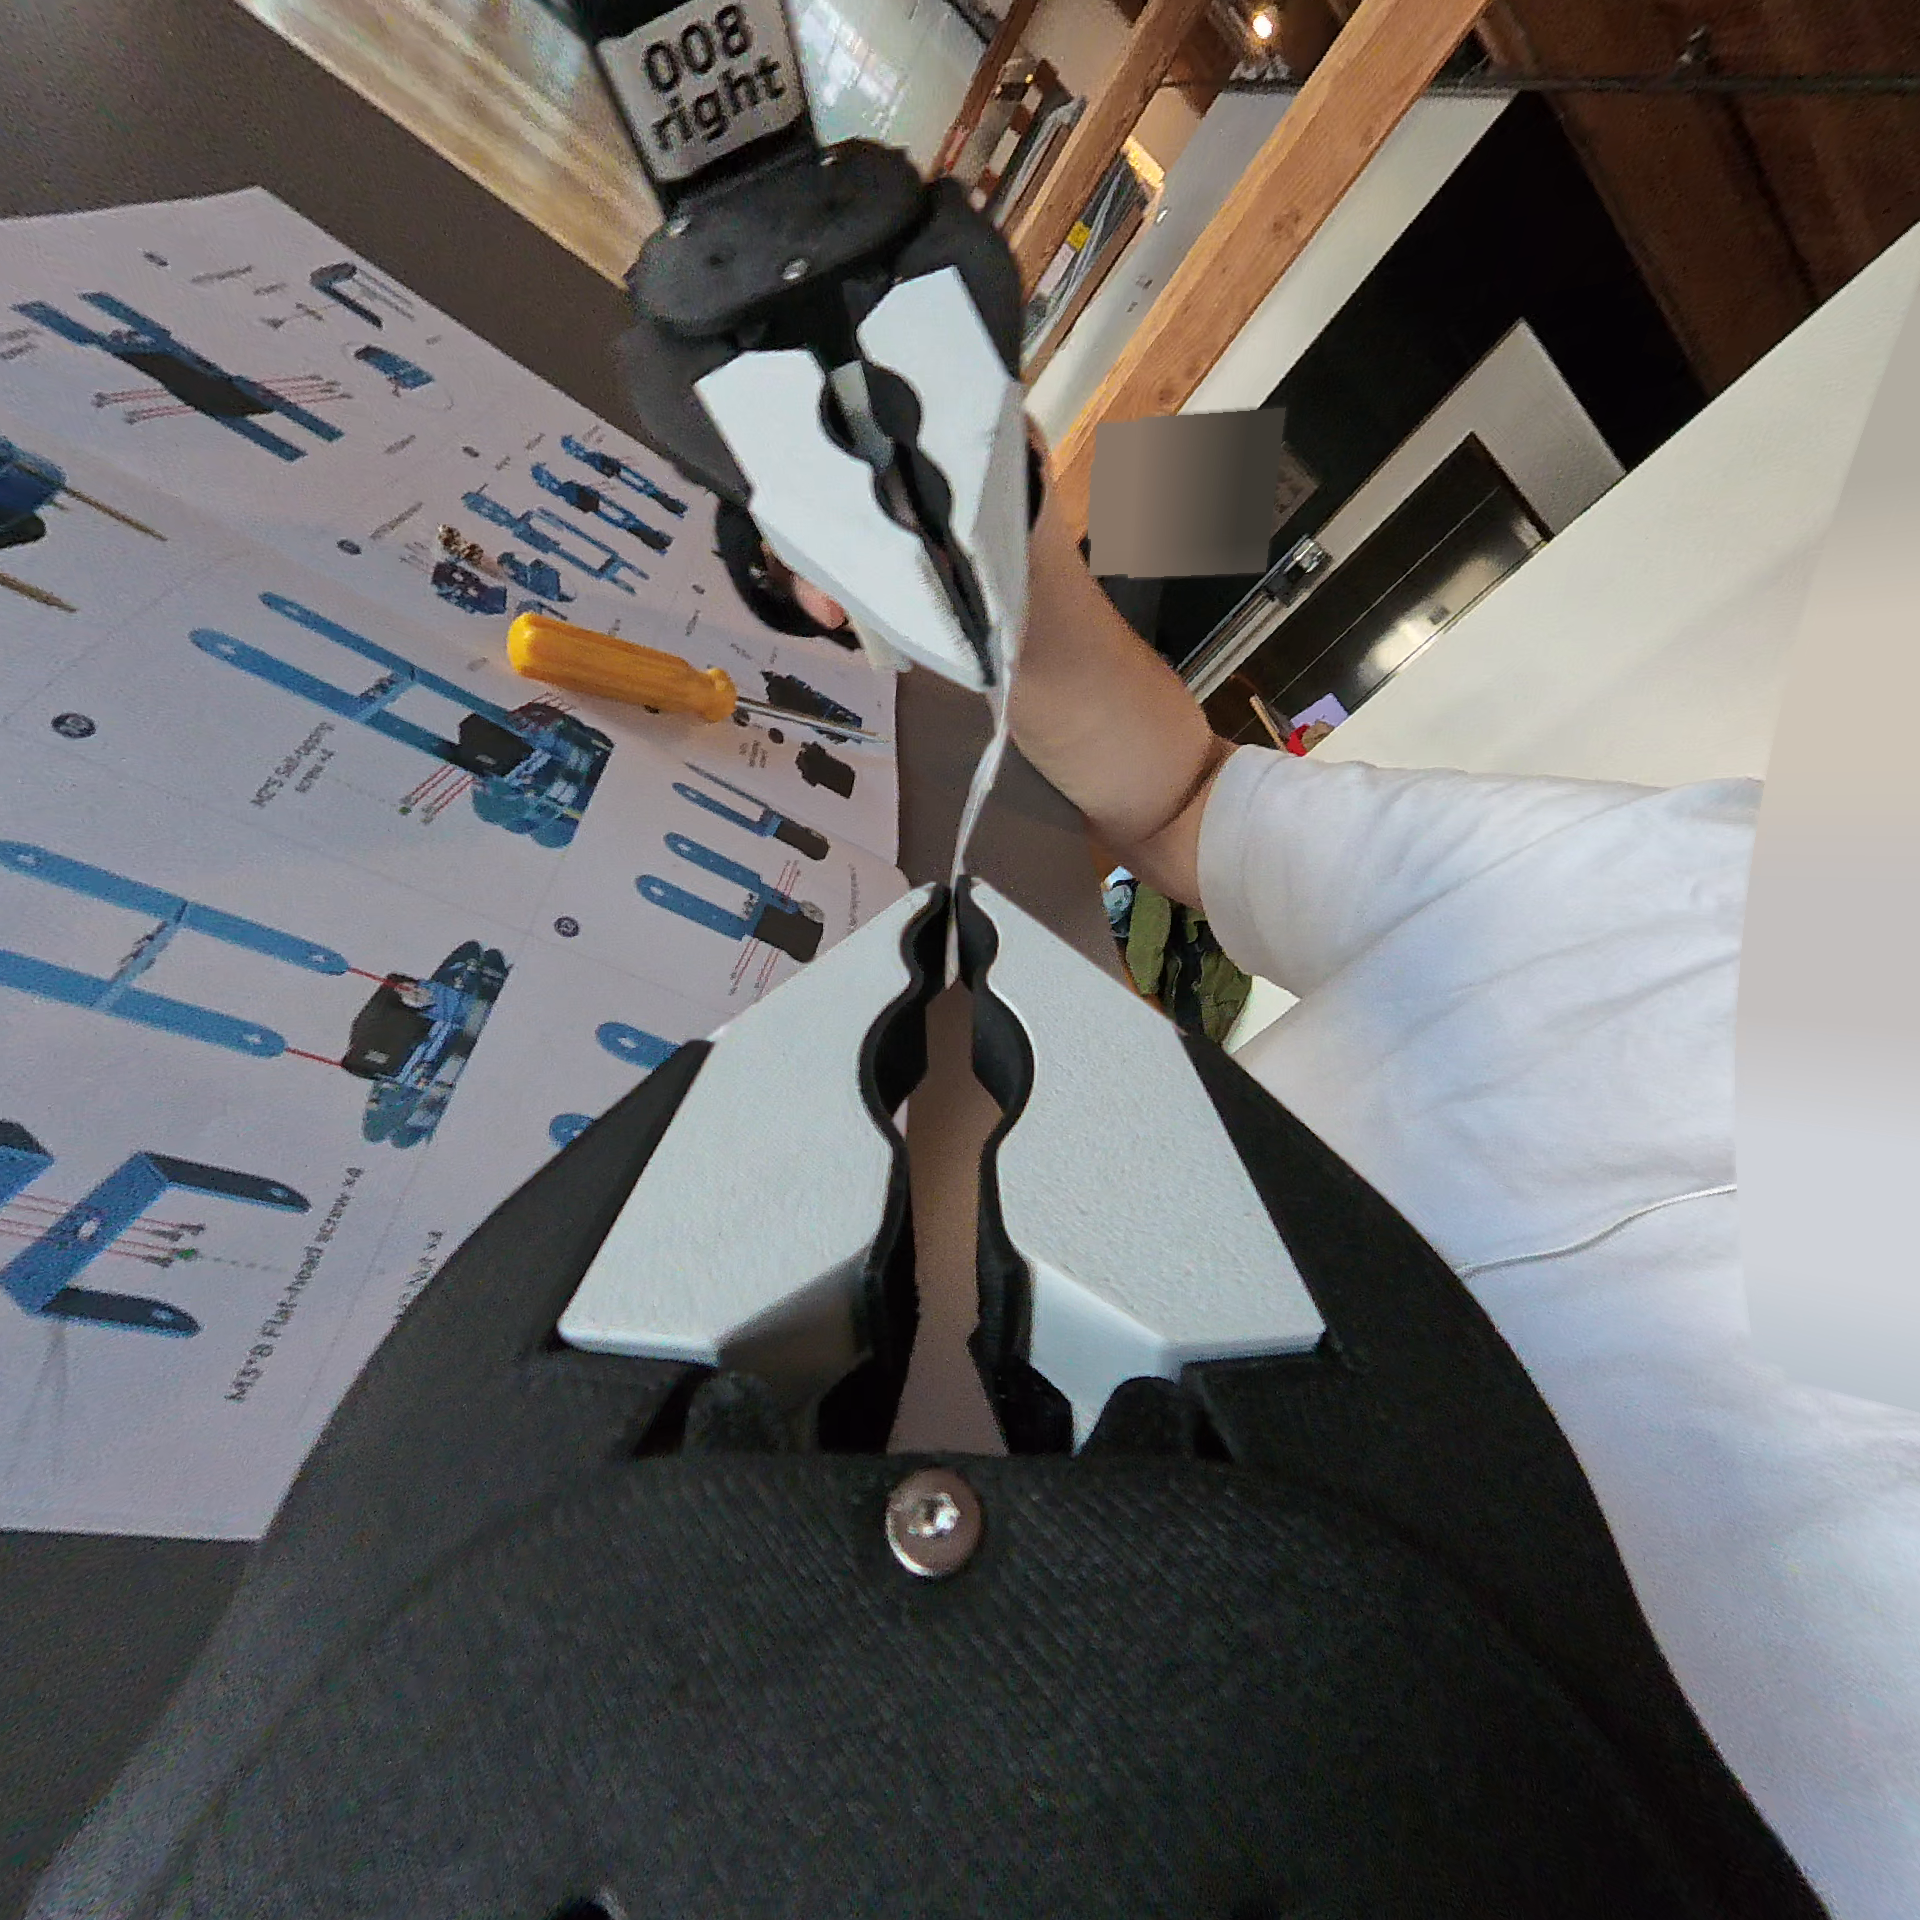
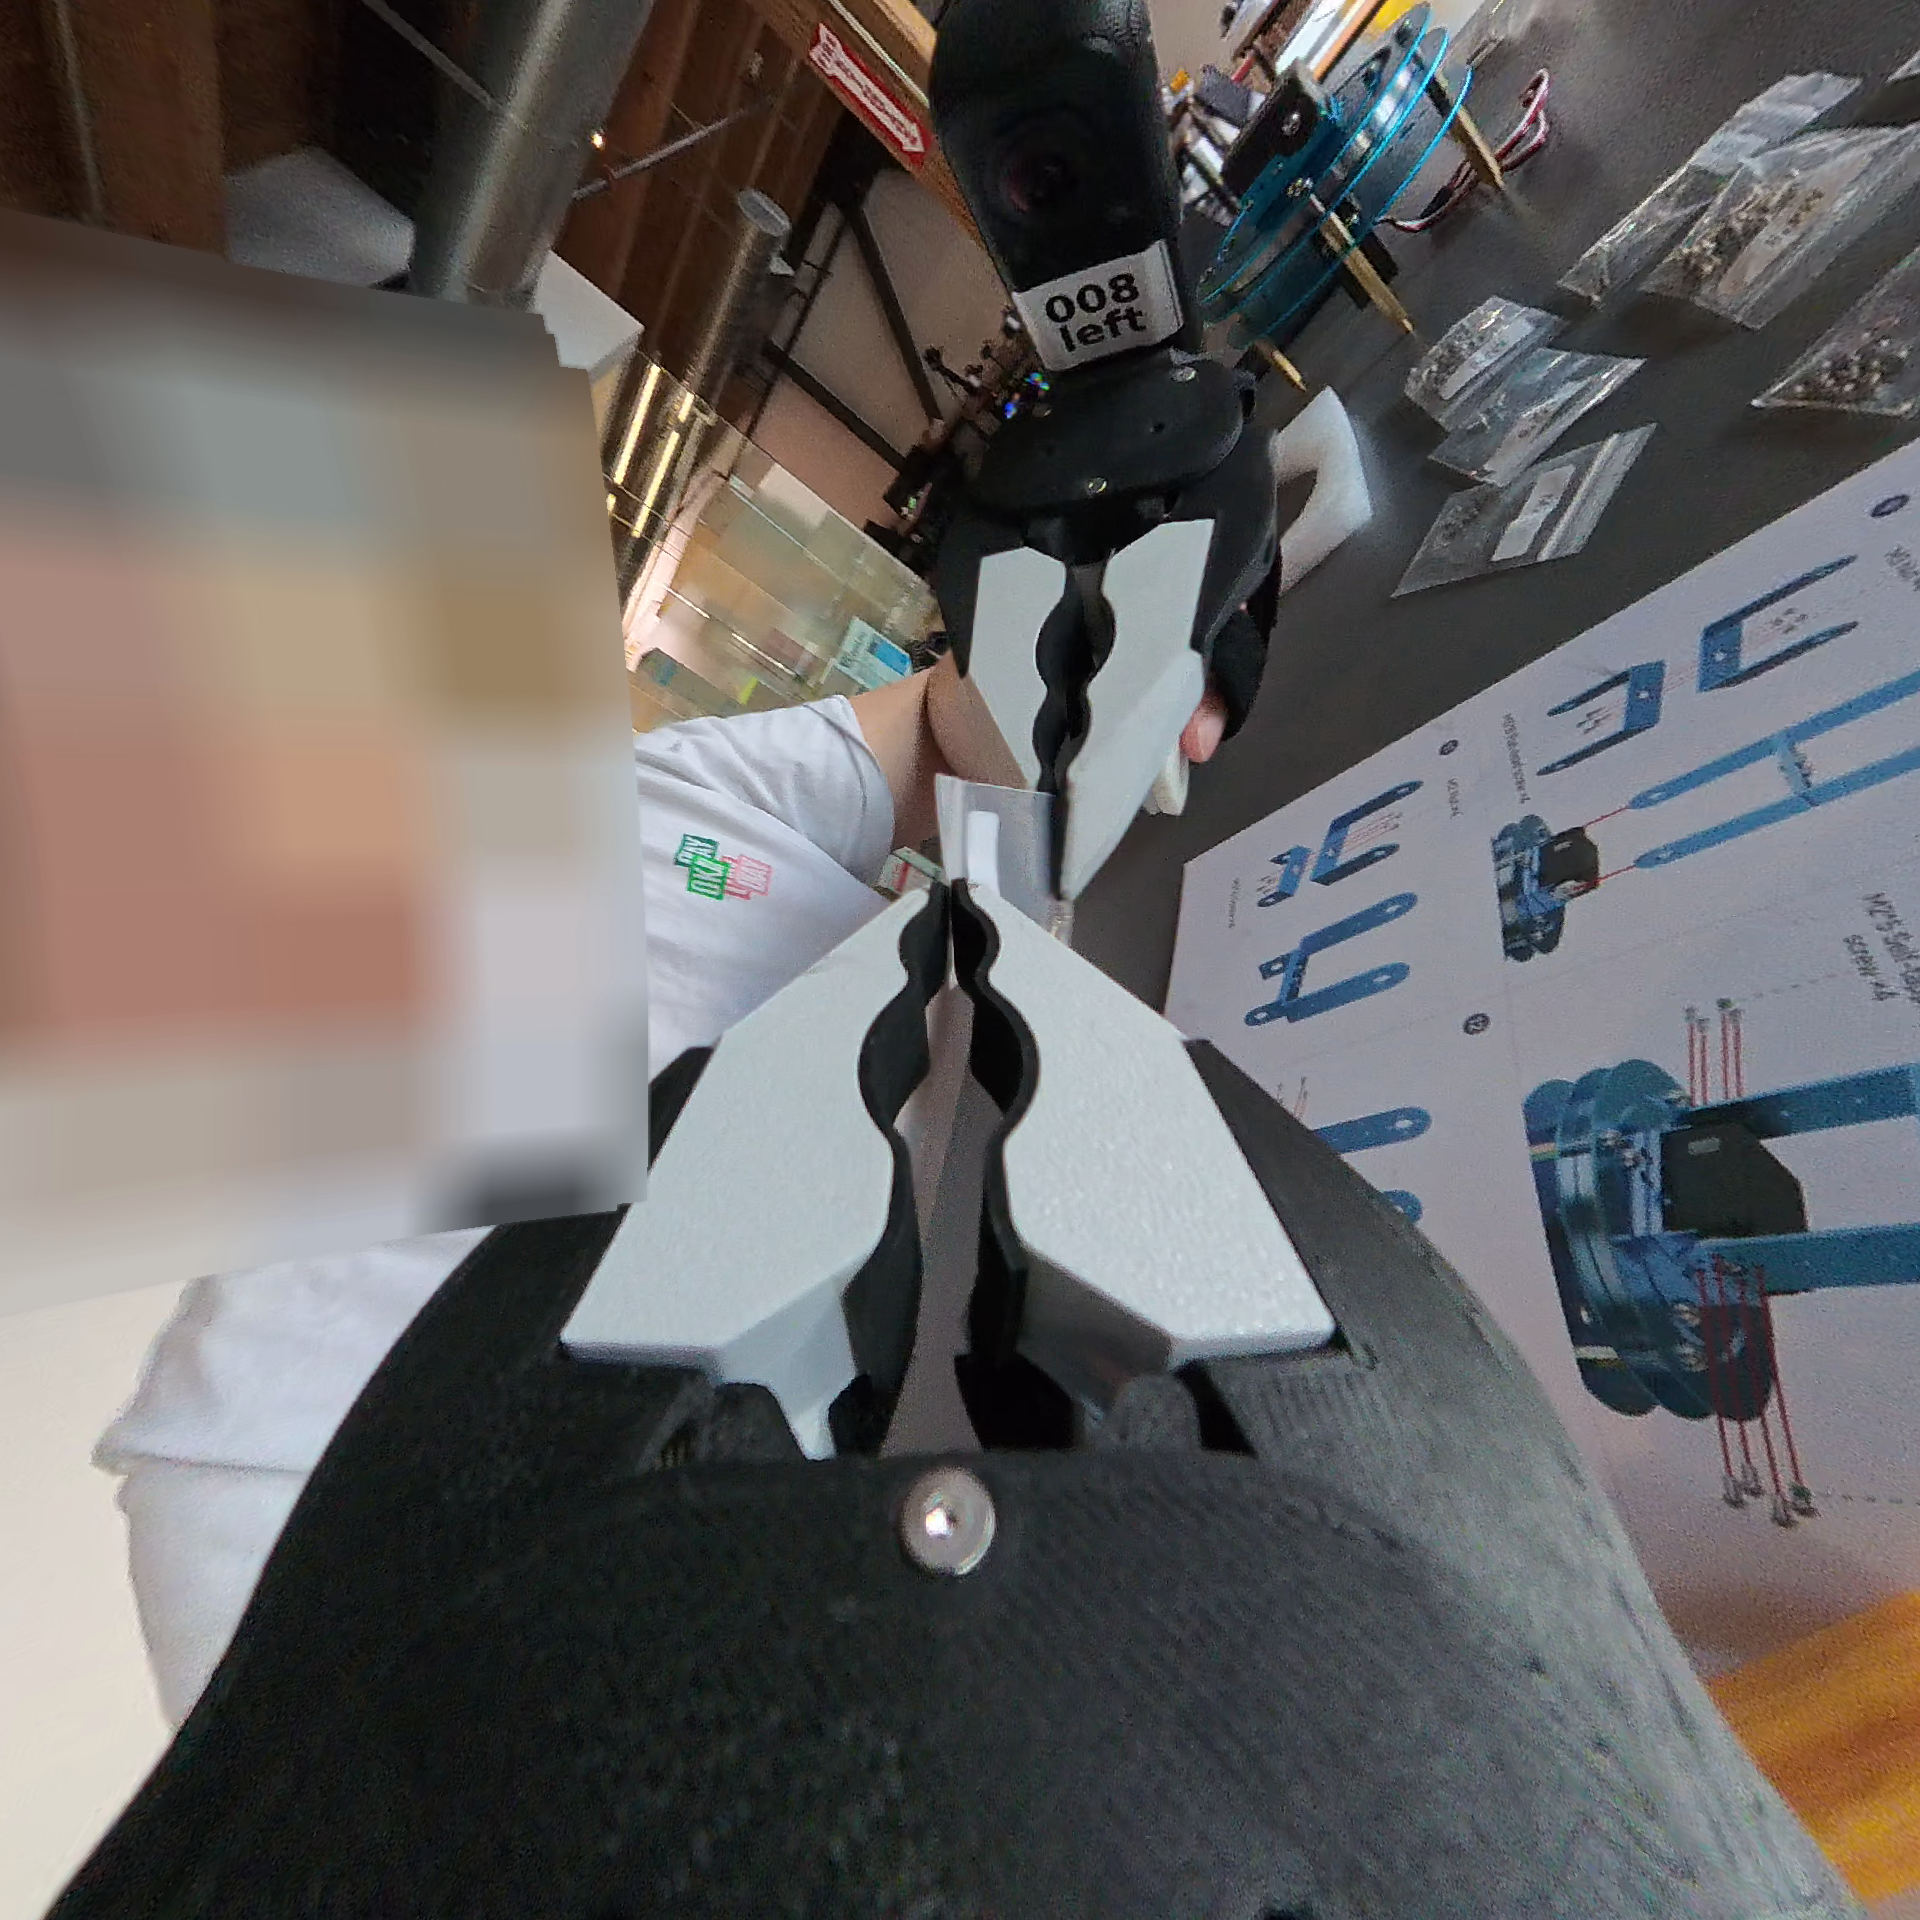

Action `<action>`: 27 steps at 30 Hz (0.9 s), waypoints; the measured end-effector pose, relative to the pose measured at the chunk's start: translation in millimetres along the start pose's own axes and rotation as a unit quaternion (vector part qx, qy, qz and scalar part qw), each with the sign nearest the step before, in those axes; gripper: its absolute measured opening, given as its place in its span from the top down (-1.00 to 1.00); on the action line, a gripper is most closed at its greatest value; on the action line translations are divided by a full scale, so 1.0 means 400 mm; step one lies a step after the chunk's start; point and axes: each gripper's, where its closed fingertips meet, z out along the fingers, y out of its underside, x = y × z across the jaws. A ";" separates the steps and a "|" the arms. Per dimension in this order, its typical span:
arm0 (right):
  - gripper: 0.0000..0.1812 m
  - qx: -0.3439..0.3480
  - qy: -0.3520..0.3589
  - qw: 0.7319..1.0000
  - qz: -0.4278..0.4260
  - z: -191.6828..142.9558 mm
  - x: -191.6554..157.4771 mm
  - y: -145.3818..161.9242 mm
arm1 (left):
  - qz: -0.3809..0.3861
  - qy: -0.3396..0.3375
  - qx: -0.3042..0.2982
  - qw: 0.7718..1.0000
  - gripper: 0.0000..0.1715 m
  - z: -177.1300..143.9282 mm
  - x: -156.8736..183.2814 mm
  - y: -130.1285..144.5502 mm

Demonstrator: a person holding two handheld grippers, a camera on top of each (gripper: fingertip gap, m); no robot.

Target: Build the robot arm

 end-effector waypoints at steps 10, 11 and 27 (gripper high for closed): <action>1.00 0.105 0.173 0.971 -0.127 -0.052 0.048 -0.084 | 0.024 -0.239 0.025 0.970 0.47 -0.141 -0.126 -0.065; 1.00 0.113 0.176 0.967 -0.147 -0.052 0.043 -0.088 | 0.026 -0.250 0.034 0.967 0.49 -0.158 -0.124 -0.077; 1.00 0.090 0.220 0.955 -0.177 0.004 0.070 -0.072 | -0.059 -0.076 0.038 0.995 0.96 -0.067 -0.035 -0.047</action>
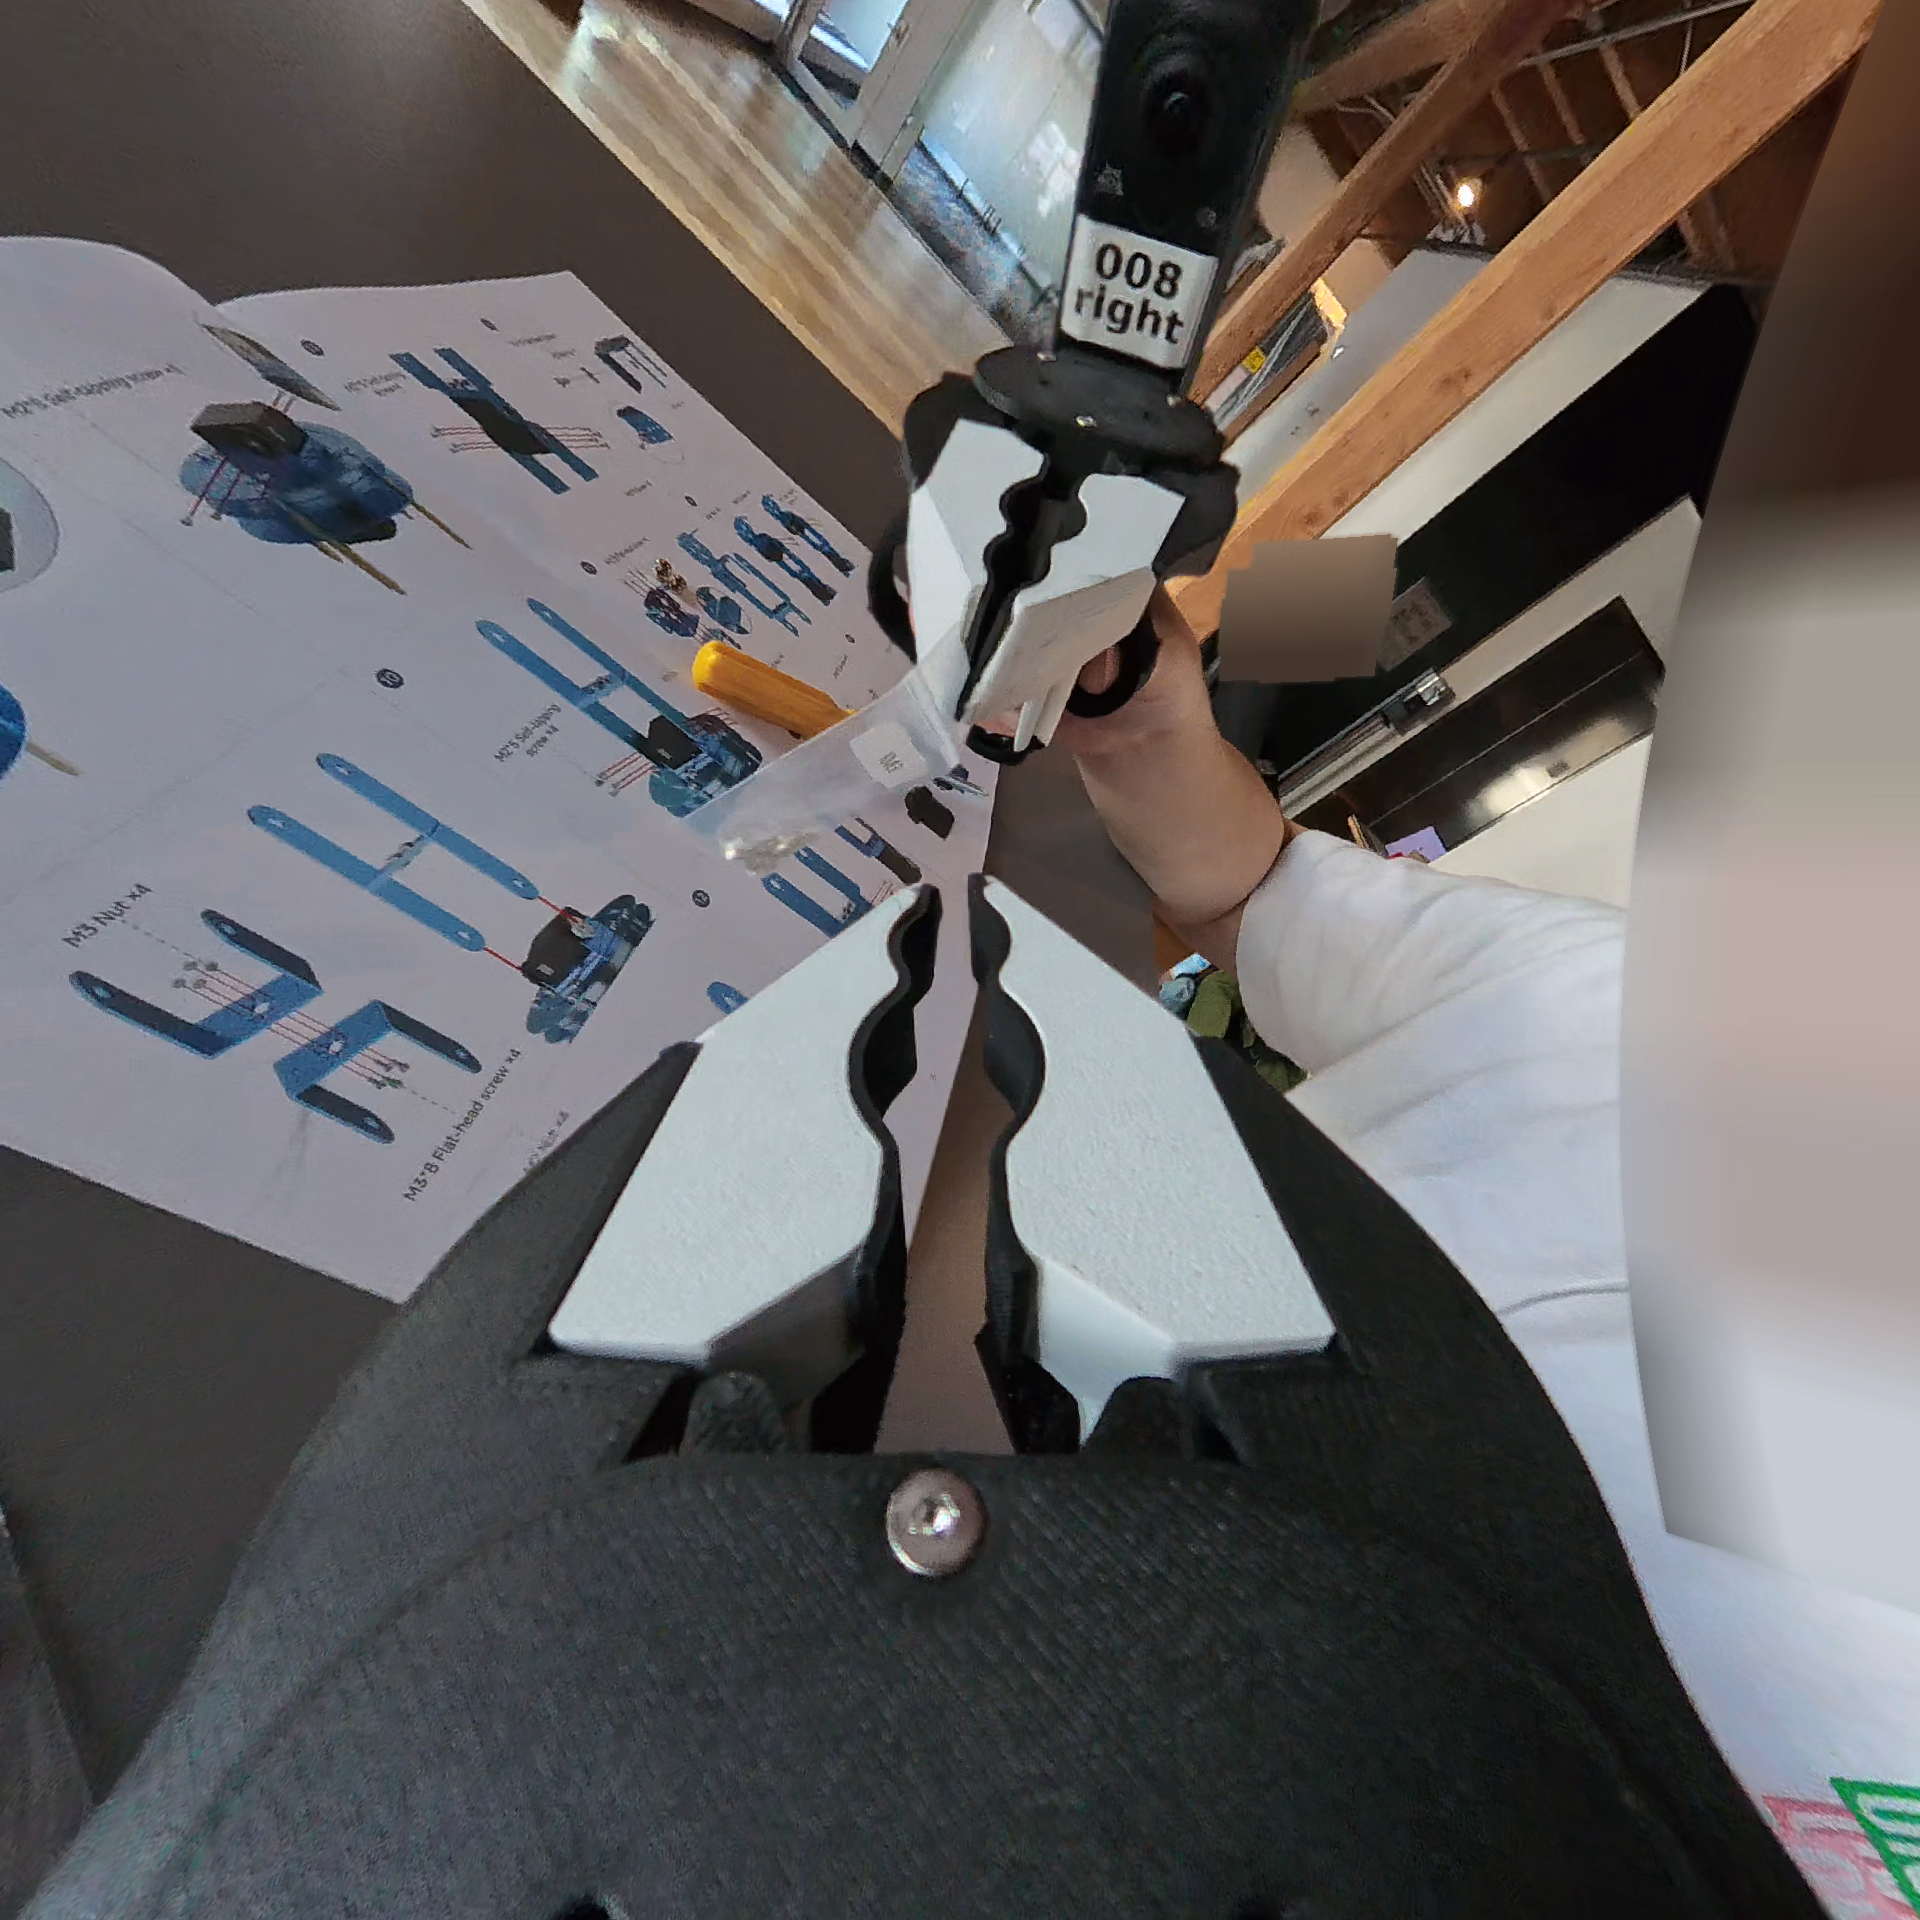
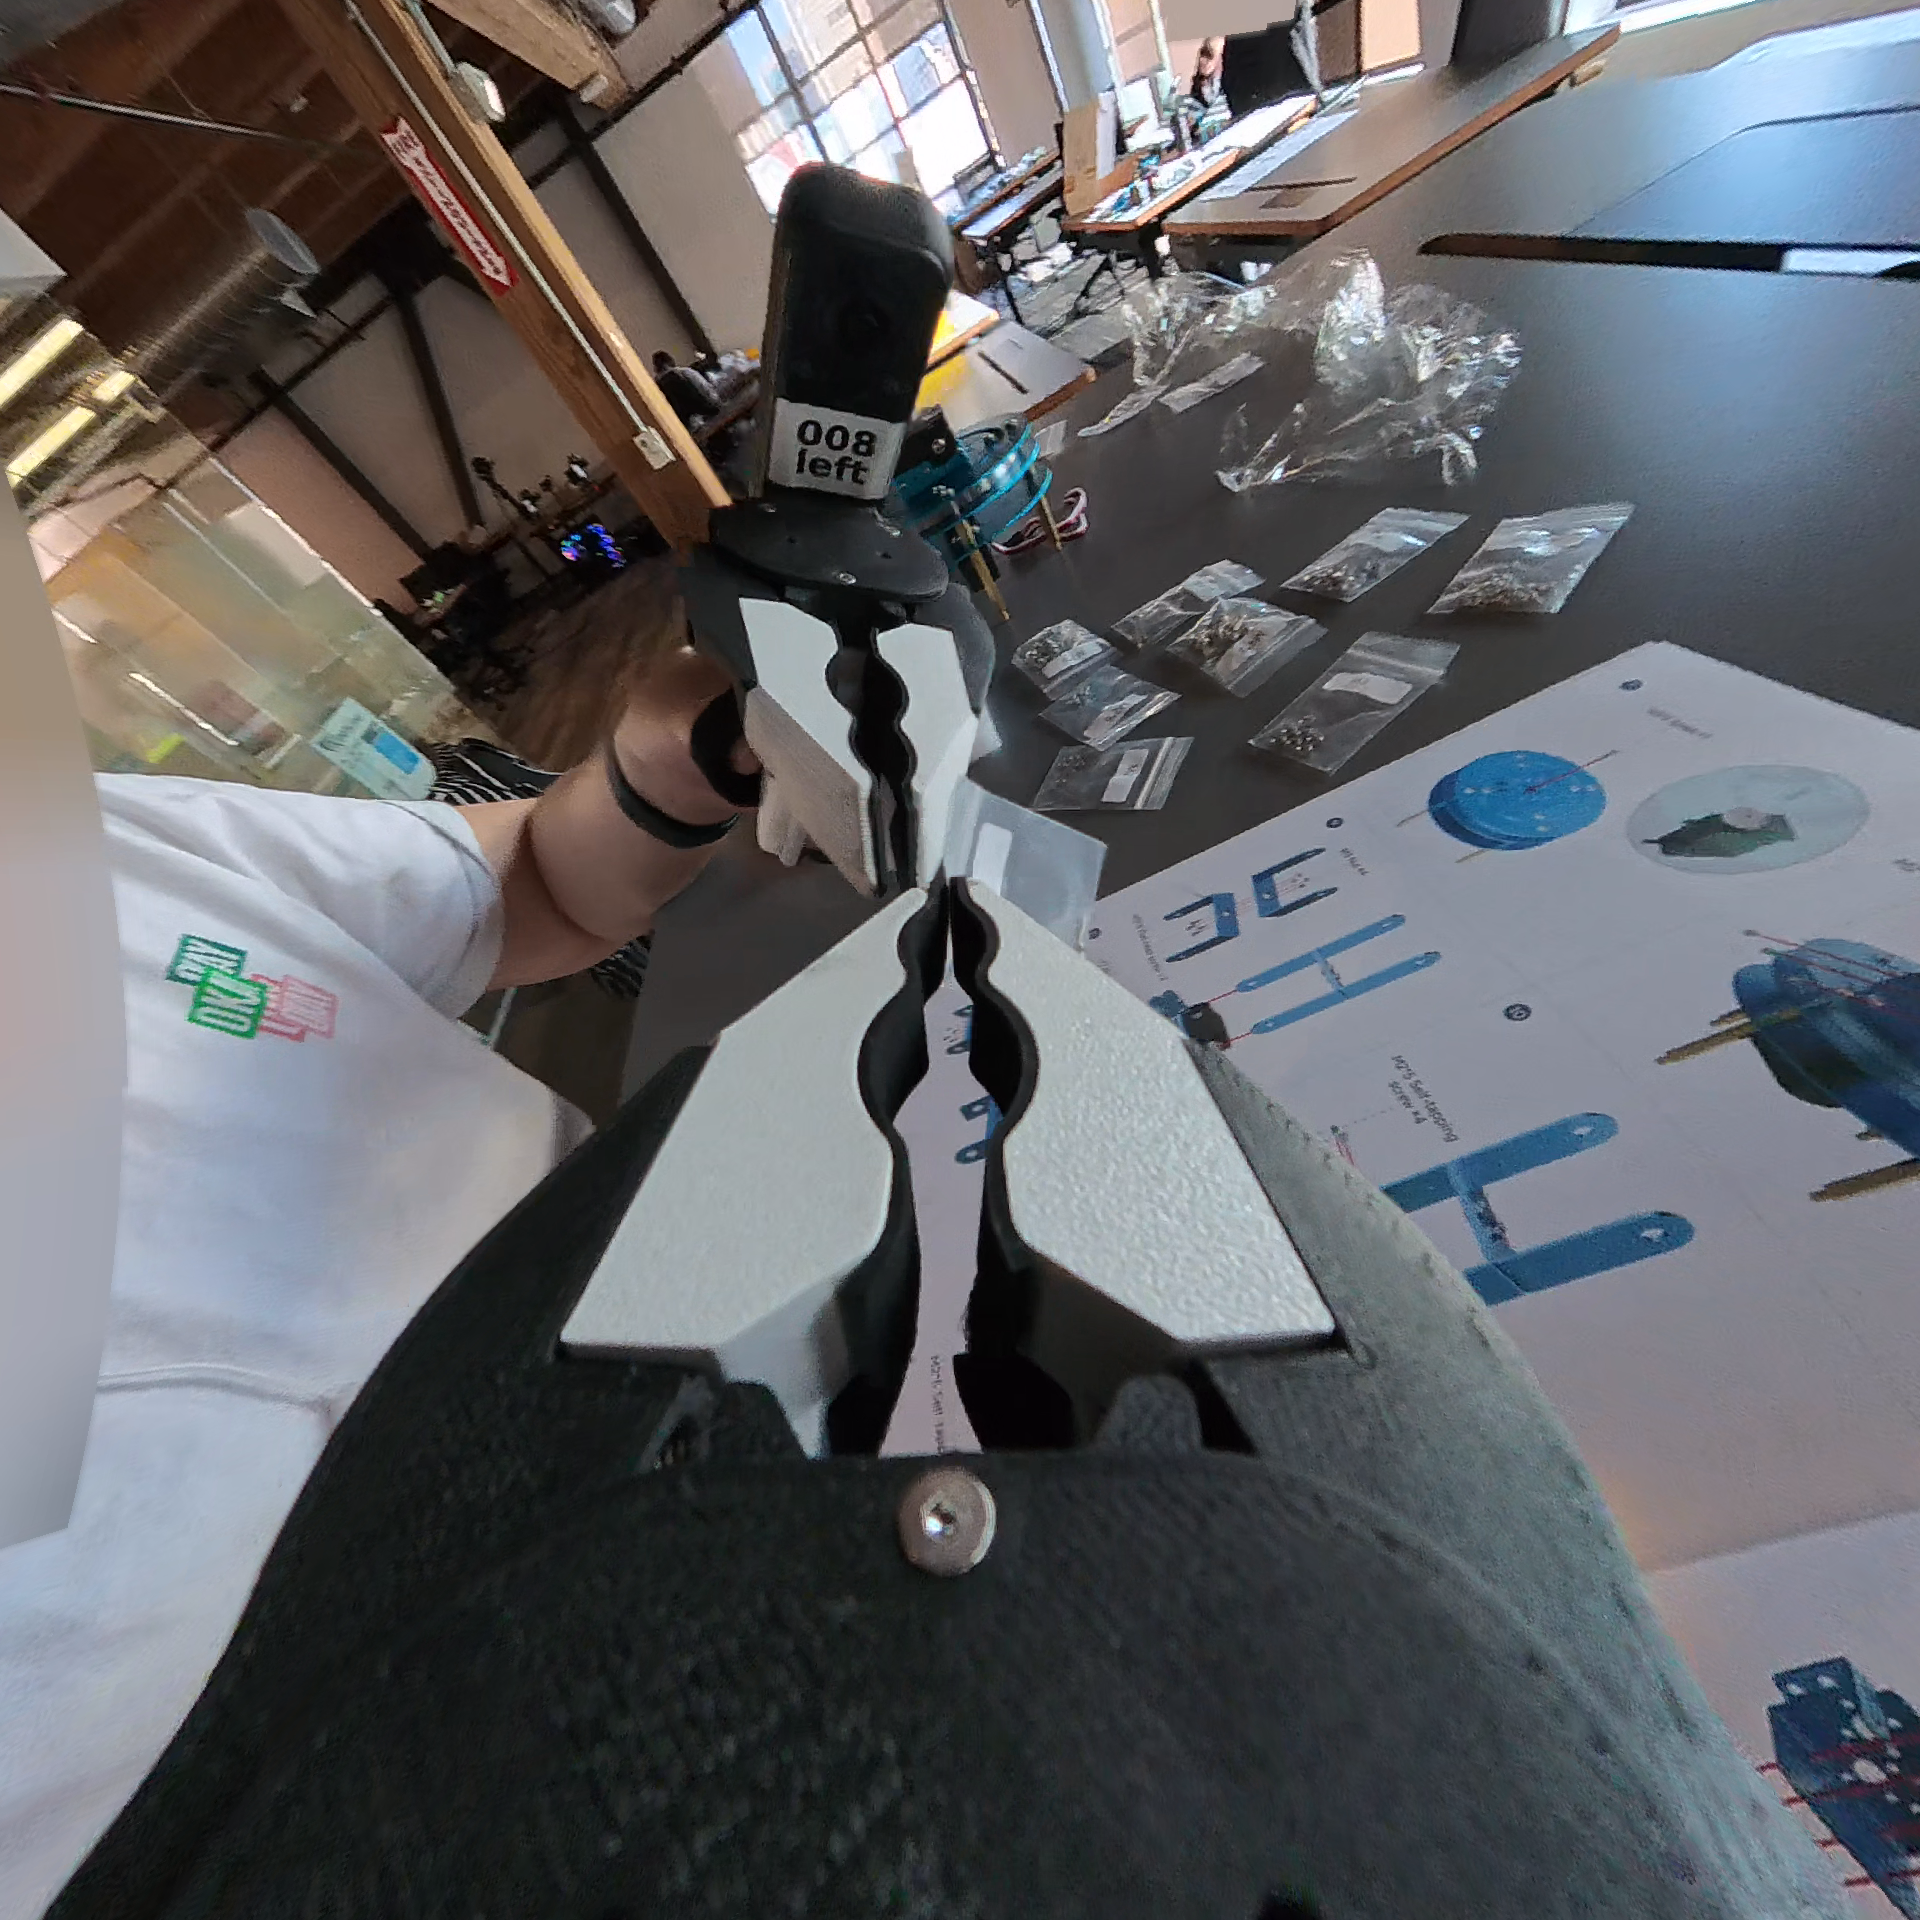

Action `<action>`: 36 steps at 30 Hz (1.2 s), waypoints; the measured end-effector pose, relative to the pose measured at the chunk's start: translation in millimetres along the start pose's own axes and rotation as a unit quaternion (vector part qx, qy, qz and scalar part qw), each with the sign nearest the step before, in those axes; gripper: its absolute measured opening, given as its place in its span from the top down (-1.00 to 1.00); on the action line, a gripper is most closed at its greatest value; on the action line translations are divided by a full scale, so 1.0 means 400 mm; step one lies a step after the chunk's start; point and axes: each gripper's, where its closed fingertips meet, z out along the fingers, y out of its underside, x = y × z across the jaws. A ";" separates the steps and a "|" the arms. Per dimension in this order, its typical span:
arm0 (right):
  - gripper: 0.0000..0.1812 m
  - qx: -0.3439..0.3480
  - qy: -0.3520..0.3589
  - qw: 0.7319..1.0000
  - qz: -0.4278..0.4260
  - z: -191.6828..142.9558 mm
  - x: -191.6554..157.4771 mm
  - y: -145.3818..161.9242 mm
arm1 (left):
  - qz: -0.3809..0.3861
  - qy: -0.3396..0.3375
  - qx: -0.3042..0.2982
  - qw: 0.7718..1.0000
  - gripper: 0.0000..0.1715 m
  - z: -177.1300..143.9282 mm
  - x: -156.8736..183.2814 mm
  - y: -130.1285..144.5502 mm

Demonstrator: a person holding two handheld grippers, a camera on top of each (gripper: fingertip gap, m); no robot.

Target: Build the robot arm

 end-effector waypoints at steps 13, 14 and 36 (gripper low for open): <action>1.00 -0.025 0.052 0.997 -0.055 0.042 0.011 0.026 | -0.072 0.025 0.051 0.996 0.92 0.004 -0.004 -0.018; 1.00 -0.026 0.059 0.996 -0.062 0.044 0.014 0.026 | -0.074 0.022 0.055 0.995 0.92 0.005 -0.008 -0.019; 1.00 -0.075 0.114 0.982 -0.132 0.077 0.033 0.071 | -0.105 -0.030 0.070 0.992 0.90 0.021 -0.079 0.004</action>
